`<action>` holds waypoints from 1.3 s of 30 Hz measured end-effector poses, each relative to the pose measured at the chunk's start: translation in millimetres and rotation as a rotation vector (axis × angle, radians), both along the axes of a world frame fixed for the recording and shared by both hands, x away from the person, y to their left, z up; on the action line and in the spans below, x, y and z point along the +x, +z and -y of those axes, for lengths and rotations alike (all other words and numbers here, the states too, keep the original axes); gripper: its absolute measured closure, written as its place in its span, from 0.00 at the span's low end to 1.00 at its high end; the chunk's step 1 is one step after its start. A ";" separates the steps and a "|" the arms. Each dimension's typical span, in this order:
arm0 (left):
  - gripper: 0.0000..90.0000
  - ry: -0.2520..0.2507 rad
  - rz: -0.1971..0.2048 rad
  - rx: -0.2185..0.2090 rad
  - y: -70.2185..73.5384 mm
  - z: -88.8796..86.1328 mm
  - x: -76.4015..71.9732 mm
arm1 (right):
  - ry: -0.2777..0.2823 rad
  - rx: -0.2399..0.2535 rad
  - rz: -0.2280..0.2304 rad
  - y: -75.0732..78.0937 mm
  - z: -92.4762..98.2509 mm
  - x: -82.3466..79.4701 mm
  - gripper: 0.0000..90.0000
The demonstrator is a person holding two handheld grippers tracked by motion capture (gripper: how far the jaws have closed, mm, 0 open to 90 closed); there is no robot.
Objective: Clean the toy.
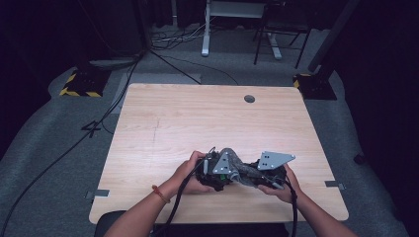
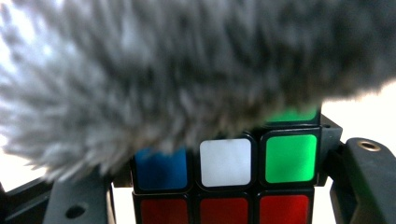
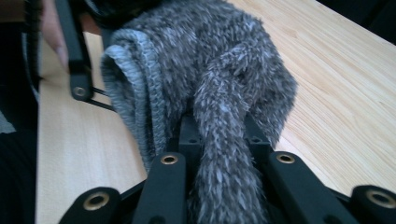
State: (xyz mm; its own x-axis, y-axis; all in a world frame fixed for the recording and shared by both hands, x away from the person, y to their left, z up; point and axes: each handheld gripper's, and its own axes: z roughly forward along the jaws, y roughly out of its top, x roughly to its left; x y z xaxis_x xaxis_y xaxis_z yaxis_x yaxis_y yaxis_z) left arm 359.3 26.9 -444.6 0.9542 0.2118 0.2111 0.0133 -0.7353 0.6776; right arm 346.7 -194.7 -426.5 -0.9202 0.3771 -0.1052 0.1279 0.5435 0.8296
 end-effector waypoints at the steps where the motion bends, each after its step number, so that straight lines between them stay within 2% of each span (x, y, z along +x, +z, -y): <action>1: 0.37 -0.002 0.001 0.000 -0.1 0.3 0.1 | -0.009 -0.023 0.013 -1.1 -0.3 0.9 0.85; 2: 0.37 -0.005 -0.005 0.003 -0.2 0.3 0.0 | -0.019 -0.043 0.016 -3.2 0.1 2.8 0.85; 3: 0.37 -0.007 -0.006 0.005 -0.3 0.2 -0.3 | -0.029 -0.043 -0.009 -5.9 1.2 5.0 0.85; 5: 0.37 -0.012 -0.005 -0.004 1.2 -1.2 -1.0 | -0.045 -0.081 -0.017 -11.7 3.2 8.4 0.85; 7: 0.37 -0.011 -0.001 -0.015 3.7 -3.0 -2.2 | -0.056 -0.094 -0.032 -15.7 6.5 11.1 0.85; 9: 0.37 -0.009 -0.007 -0.029 6.0 -4.9 -2.1 | -0.065 -0.104 -0.028 -17.3 8.8 12.1 0.85; 12: 0.37 -0.003 -0.005 -0.028 6.4 -5.7 -2.1 | -0.048 -0.077 -0.019 -13.1 10.0 7.9 0.85; 17: 0.37 -0.015 -0.010 -0.002 1.1 -0.9 -1.2 | 0.025 0.003 0.010 2.3 3.4 -7.5 0.85; 20: 0.37 -0.019 -0.014 0.015 -1.4 0.6 -3.4 | 0.041 -0.014 0.034 4.9 -3.7 -13.7 0.85; 25: 0.37 -0.017 0.001 0.002 0.8 -0.5 -5.7 | 0.022 -0.022 0.013 1.7 -1.8 -7.6 0.85; 28: 0.37 -0.024 0.012 -0.003 3.3 -1.3 -8.5 | -0.001 -0.016 -0.035 -2.5 2.2 -2.4 0.85; 30: 0.37 -0.026 0.013 -0.014 5.6 -2.8 -9.0 | -0.017 -0.046 -0.026 -5.2 4.0 -1.5 0.85; 34: 0.37 -0.019 0.022 -0.020 9.7 -5.5 -9.9 | -0.038 -0.065 -0.030 -11.8 8.6 1.5 0.85; 37: 0.37 -0.014 0.018 -0.035 11.7 -8.5 -8.4 | -0.047 -0.070 -0.026 -14.1 9.4 2.4 0.85; 39: 0.37 -0.007 0.011 -0.044 12.1 -10.1 -7.6 | -0.046 -0.055 -0.025 -12.4 9.6 1.6 0.85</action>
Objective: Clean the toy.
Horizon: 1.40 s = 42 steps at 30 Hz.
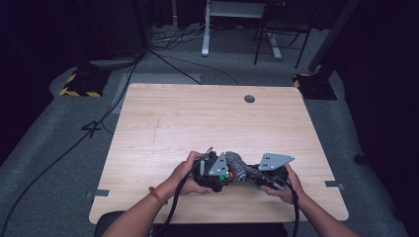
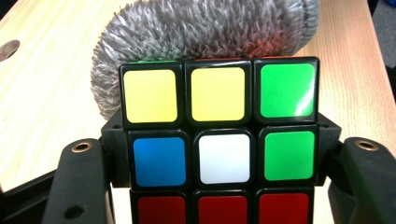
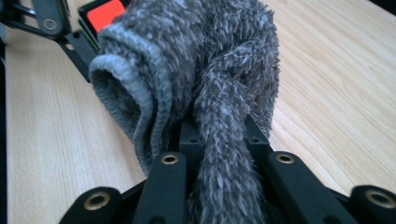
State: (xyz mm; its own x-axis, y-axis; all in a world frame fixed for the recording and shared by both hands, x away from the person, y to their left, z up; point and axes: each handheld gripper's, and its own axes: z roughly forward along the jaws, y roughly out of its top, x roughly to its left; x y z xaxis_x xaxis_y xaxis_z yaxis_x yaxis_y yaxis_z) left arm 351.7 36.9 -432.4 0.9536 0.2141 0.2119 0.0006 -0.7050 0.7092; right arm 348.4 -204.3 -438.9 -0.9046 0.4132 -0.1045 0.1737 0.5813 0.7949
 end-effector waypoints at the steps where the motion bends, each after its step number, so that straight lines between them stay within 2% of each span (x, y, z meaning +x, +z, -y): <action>1: 0.37 0.000 -0.001 0.002 0.1 -0.4 0.4 | 0.006 0.005 0.006 1.5 -0.1 -0.9 0.85; 3: 0.37 0.002 -0.011 -0.002 -0.7 -0.1 1.3 | 0.024 0.026 0.016 5.1 -0.7 -3.4 0.85; 6: 0.37 -0.004 -0.017 0.016 -3.9 3.1 1.5 | 0.051 0.045 0.034 10.3 -4.5 -9.4 0.85; 10: 0.37 -0.010 -0.020 0.028 -6.8 6.4 1.3 | 0.067 0.056 0.066 15.3 -9.6 -14.2 0.85; 14: 0.37 -0.009 -0.020 0.031 -6.6 6.9 1.2 | 0.053 0.024 0.070 13.4 -9.8 -10.3 0.85; 19: 0.37 -0.003 -0.011 0.019 -1.7 3.6 -0.2 | 0.008 -0.050 0.012 -0.9 -2.3 2.4 0.85; 22: 0.37 -0.005 -0.011 -0.030 5.3 -2.0 0.6 | -0.001 -0.083 -0.028 -11.1 2.4 9.0 0.85; 24: 0.37 0.000 -0.005 -0.040 7.8 -4.2 0.6 | 0.029 -0.050 -0.065 -14.9 5.8 12.3 0.85; 27: 0.37 -0.004 -0.004 -0.043 7.5 -4.7 0.7 | 0.034 -0.020 -0.076 -12.6 7.6 13.7 0.84; 29: 0.37 -0.013 0.002 -0.038 5.9 -3.0 -0.1 | 0.064 0.033 -0.083 -9.3 8.0 10.7 0.84; 32: 0.37 -0.010 0.007 -0.043 5.0 -1.6 -0.4 | 0.071 0.035 -0.032 -1.2 4.6 2.6 0.84; 35: 0.37 -0.010 -0.010 -0.062 5.6 -3.9 1.8 | 0.058 0.019 0.015 2.9 1.4 -2.3 0.84; 38: 0.37 -0.021 -0.009 -0.059 6.6 -4.5 0.7 | 0.060 0.006 0.020 3.3 0.8 -1.9 0.85; 41: 0.37 -0.032 -0.013 -0.089 9.7 -5.3 -0.3 | 0.066 0.005 -0.008 -0.1 2.3 1.8 0.84; 42: 0.37 -0.036 -0.009 -0.087 9.5 -3.9 -0.7 | 0.068 0.027 -0.032 -2.8 3.7 4.1 0.84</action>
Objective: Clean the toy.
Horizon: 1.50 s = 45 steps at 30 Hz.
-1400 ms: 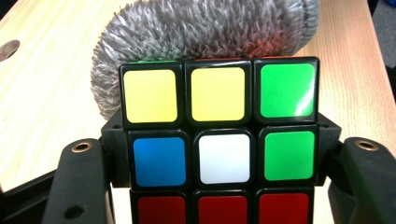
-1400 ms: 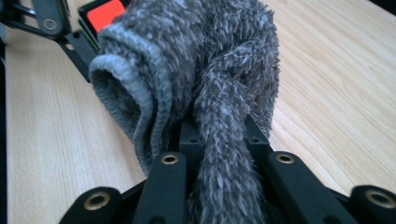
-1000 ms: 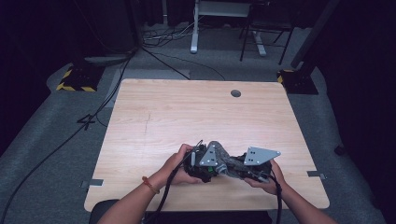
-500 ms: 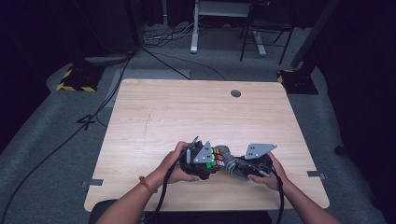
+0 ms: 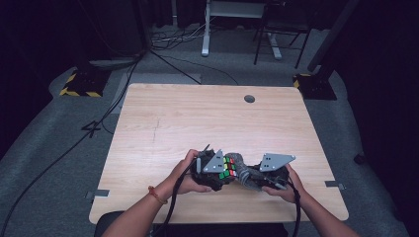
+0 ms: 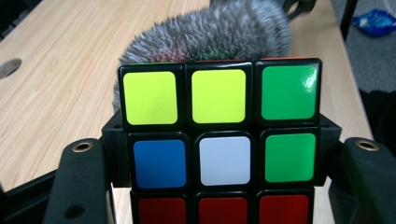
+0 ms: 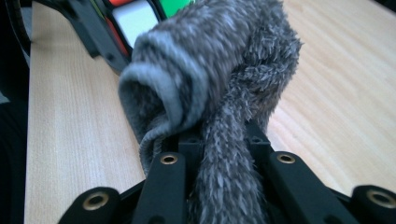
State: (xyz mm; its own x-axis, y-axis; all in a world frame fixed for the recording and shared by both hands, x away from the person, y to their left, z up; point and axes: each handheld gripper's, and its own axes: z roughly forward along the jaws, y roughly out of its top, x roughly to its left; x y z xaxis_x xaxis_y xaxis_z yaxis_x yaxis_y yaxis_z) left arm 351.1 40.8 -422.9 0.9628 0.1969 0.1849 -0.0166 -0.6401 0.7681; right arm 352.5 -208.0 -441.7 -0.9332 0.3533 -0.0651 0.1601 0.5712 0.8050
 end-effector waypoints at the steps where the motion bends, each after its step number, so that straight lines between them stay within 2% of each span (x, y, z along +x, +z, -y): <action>1: 0.37 -0.002 0.001 0.008 -1.0 1.4 -0.5 | 0.015 0.029 -0.028 -2.6 1.5 1.8 0.84; 2: 0.37 -0.003 0.005 0.016 -2.3 2.6 -0.8 | 0.027 0.047 -0.042 -4.5 2.3 2.3 0.84; 4: 0.37 -0.006 0.013 0.040 -3.9 4.1 -1.2 | 0.036 0.052 -0.036 -5.6 1.8 0.9 0.84; 9: 0.37 -0.006 0.004 0.036 -3.7 3.1 0.1 | 0.037 0.083 -0.017 0.7 4.7 -2.0 0.84; 13: 0.36 -0.009 0.001 0.084 -8.4 6.5 0.2 | 0.044 0.103 0.002 3.5 4.3 -5.7 0.84; 16: 0.36 -0.010 0.008 0.095 -8.9 7.8 -0.3 | 0.043 0.089 0.017 4.6 2.7 -8.5 0.84; 23: 0.36 -0.010 -0.005 0.114 -11.4 9.3 1.5 | 0.043 0.110 0.018 6.0 3.9 -8.8 0.85; 25: 0.36 -0.011 0.007 0.143 -13.7 11.7 0.8 | 0.051 0.122 0.018 7.6 3.5 -9.8 0.85; 26: 0.36 -0.011 0.022 0.145 -14.6 12.3 -0.3 | 0.050 0.123 0.024 8.5 2.9 -10.6 0.85; 30: 0.36 -0.012 0.012 0.127 -13.5 11.6 1.3 | 0.047 0.130 0.022 9.5 4.1 -10.4 0.85; 32: 0.37 -0.006 0.003 0.096 -12.0 10.3 2.8 | 0.039 0.130 0.028 10.6 4.6 -9.5 0.85; 34: 0.37 -0.001 -0.006 0.042 -7.7 6.4 4.5 | 0.022 0.098 0.035 10.3 3.8 -7.7 0.85; 36: 0.37 0.008 -0.004 0.010 -3.2 3.0 4.8 | 0.010 0.074 0.013 5.3 2.6 -5.1 0.85; 39: 0.37 0.014 0.004 -0.039 1.4 -1.6 4.2 | 0.007 -0.014 -0.008 -5.2 -2.2 -1.8 0.85; 40: 0.37 0.009 -0.001 -0.047 2.7 -2.5 3.8 | 0.004 -0.022 -0.020 -8.4 -3.0 -0.5 0.85; 42: 0.37 -0.002 0.010 -0.054 3.4 -2.3 2.1 | 0.015 -0.007 -0.050 -11.6 -3.2 1.4 0.85; 45: 0.37 -0.010 0.008 -0.052 2.2 -1.0 2.2 | 0.027 0.028 -0.054 -9.2 -3.3 0.0 0.85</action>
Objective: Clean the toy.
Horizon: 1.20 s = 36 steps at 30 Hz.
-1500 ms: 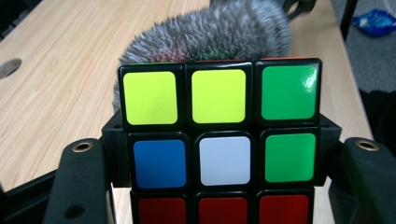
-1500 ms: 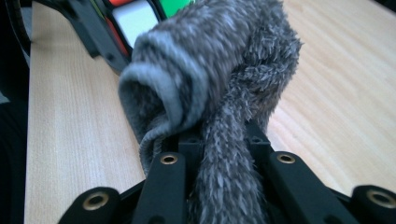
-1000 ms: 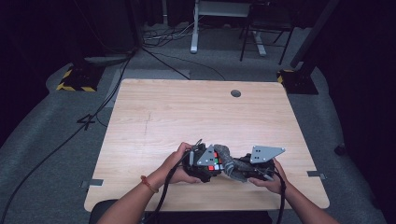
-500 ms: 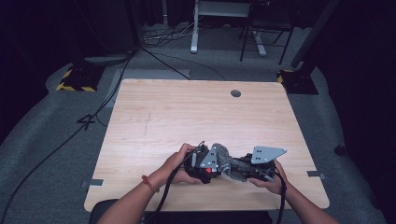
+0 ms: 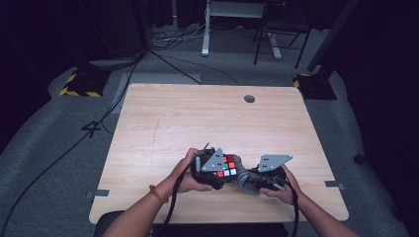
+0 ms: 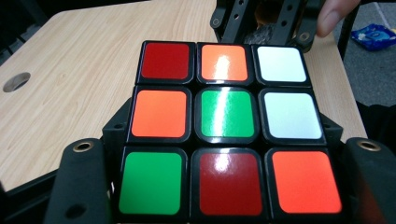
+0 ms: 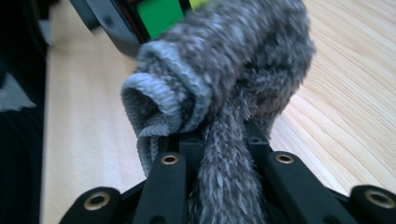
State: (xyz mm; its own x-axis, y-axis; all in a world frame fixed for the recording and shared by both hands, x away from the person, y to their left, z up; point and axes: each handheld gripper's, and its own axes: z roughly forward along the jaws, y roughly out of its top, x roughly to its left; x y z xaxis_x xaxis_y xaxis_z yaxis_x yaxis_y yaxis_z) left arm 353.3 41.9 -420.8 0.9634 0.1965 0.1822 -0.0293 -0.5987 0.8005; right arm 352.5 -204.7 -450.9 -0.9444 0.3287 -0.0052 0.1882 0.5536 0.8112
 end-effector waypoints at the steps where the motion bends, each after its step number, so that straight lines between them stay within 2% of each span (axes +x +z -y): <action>1: 0.37 0.003 0.001 0.001 -0.9 0.1 0.7 | -0.004 0.004 0.010 1.4 0.0 -1.3 0.85; 4: 0.36 -0.001 -0.007 0.003 -2.0 -0.4 1.5 | -0.005 0.027 0.016 5.2 1.6 -3.7 0.85; 9: 0.36 0.009 0.022 0.076 -5.3 3.8 -0.1 | -0.011 0.065 0.024 9.4 5.0 -4.3 0.85; 14: 0.36 0.000 0.014 0.098 -8.7 7.4 0.1 | -0.006 0.097 0.045 17.2 7.3 -8.2 0.85; 18: 0.35 0.012 0.012 0.124 -12.0 10.3 0.6 | -0.006 0.114 0.051 19.5 6.6 -9.2 0.86; 20: 0.36 0.014 0.012 0.159 -15.7 14.8 0.6 | 0.011 0.136 0.043 20.4 5.1 -10.1 0.86; 22: 0.37 0.000 0.023 0.187 -20.0 19.3 -1.1 | 0.025 0.129 0.064 23.5 0.6 -14.1 0.86; 25: 0.37 -0.002 0.022 0.187 -20.1 18.9 -1.2 | 0.025 0.098 0.091 24.4 -3.0 -16.6 0.86; 27: 0.37 0.001 0.010 0.164 -18.6 16.3 -0.3 | 0.007 0.096 0.082 22.7 -0.4 -13.2 0.86; 29: 0.37 0.002 0.009 0.146 -15.7 13.7 -0.1 | -0.021 0.059 0.080 19.5 2.3 -8.3 0.86; 31: 0.37 0.005 0.009 0.131 -13.0 11.0 0.0 | -0.038 0.034 0.045 12.7 5.7 -1.5 0.86; 33: 0.37 0.009 0.008 0.107 -10.4 8.0 0.4 | -0.046 -0.013 0.024 6.1 7.5 3.7 0.86; 36: 0.37 0.008 0.010 0.061 -4.2 3.8 0.1 | -0.039 -0.030 -0.028 -2.3 8.8 9.7 0.86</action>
State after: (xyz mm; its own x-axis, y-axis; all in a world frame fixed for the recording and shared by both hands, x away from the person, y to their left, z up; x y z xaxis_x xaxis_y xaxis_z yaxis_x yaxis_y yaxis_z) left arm 353.4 38.1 -425.0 0.9599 0.1922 0.2040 -0.0324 -0.6469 0.7619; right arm 362.1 -213.5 -453.2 -0.9307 0.3656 0.0101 0.2324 0.5697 0.7883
